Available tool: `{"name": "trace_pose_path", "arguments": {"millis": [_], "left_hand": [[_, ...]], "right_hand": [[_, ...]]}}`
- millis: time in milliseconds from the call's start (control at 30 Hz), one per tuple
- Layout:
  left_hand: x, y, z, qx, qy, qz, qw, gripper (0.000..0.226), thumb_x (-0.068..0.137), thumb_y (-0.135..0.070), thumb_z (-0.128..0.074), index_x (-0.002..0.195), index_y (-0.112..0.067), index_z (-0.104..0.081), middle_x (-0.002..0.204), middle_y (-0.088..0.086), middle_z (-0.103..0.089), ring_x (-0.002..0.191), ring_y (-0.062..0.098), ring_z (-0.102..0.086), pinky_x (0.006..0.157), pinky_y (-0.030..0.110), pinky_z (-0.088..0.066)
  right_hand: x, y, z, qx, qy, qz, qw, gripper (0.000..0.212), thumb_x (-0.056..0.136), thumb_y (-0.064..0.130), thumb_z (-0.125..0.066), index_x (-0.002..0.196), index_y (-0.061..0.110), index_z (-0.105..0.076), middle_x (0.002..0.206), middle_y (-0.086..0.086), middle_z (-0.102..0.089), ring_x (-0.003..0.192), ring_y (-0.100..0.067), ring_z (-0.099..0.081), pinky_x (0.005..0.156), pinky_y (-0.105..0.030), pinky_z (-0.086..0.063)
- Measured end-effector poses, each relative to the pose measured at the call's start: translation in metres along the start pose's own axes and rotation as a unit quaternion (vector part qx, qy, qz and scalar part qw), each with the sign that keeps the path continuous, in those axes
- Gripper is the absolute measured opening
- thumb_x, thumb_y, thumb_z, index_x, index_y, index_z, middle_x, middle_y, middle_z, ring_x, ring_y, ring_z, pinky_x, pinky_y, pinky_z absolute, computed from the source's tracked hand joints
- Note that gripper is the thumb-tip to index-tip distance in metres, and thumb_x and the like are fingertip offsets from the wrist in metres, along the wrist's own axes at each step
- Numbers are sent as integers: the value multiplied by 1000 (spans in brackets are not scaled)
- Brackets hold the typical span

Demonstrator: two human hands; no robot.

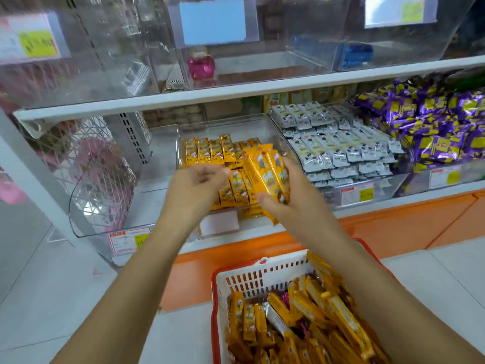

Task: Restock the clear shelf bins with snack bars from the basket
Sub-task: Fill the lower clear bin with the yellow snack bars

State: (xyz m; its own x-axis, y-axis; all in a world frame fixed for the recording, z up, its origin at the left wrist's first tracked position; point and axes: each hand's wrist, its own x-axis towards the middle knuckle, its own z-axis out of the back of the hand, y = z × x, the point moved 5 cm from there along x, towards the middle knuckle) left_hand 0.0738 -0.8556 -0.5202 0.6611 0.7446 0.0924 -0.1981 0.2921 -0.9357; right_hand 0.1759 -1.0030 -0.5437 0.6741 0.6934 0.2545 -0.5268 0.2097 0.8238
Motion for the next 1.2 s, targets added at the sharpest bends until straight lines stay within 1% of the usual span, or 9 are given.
{"name": "trace_pose_path", "arguments": {"millis": [100,200,267,467,667,833,900,1033,1200], "left_hand": [[22,0,33,163,-121,-35,979,34,91,-25,-60,121,-9,-62,110,8,-68,99,18,-63,75,15,-45],[44,15,42,257,-125,-15,958,31,95,-27,-54,118,-8,-63,110,18,-66,101,30,-60,74,30,-42],[52,29,39,255,-98,-8,962,19,96,-20,-50,104,-9,-65,93,16,-62,81,26,-54,61,30,-34],[61,46,35,195,-81,-34,977,32,98,-11,-45,129,-12,-56,82,1,-52,62,2,-42,52,22,-31],[66,52,37,214,-71,-57,973,32,99,-16,-43,129,-14,-56,84,8,-56,59,7,-44,46,11,-35],[46,53,32,349,-62,-133,925,39,94,-8,-49,133,-4,-50,117,19,-61,105,34,-57,77,26,-36],[17,50,25,360,-43,-231,903,37,93,-12,-49,128,-3,-54,126,16,-58,115,29,-53,94,27,-34],[-41,72,0,343,88,-344,869,29,92,-27,-43,76,-13,-61,75,0,-60,74,19,-55,69,30,-43],[-58,164,-33,436,311,-150,831,38,98,-35,-37,63,-21,-42,67,6,-60,64,24,-57,57,33,-38]], "right_hand": [[48,8,3,-112,-11,-1,994,45,89,40,-58,127,22,-42,110,-2,-61,97,-20,-59,76,-32,-48],[104,-3,-13,-229,6,-40,973,62,95,39,-46,147,15,-23,133,-20,-44,110,-35,-53,83,-37,-45],[136,-12,-26,-290,18,-52,955,54,98,39,-41,146,20,-26,136,-22,-38,116,-37,-49,86,-39,-45],[192,-41,-54,-363,18,-103,926,45,100,41,-31,141,25,-42,143,-19,-28,127,-40,-35,102,-46,-35],[195,-47,-83,-337,83,-51,936,42,101,27,-24,137,13,-40,141,-21,-38,125,-40,-35,99,-46,-34],[115,-18,-43,-233,-63,30,970,24,97,25,-43,84,9,-56,89,-11,-56,83,-28,-57,67,-33,-44],[60,-13,-46,-219,18,35,975,36,95,23,-47,61,12,-42,60,-7,-46,63,-28,-52,57,-34,-42],[-6,-38,-75,-326,233,-28,916,45,96,30,-44,56,13,-34,57,-4,-35,59,-22,-41,48,-30,-25],[-56,-104,-133,-333,364,-167,853,37,97,31,-44,64,14,-44,67,-2,-47,56,-15,-42,47,-25,-32]]}}
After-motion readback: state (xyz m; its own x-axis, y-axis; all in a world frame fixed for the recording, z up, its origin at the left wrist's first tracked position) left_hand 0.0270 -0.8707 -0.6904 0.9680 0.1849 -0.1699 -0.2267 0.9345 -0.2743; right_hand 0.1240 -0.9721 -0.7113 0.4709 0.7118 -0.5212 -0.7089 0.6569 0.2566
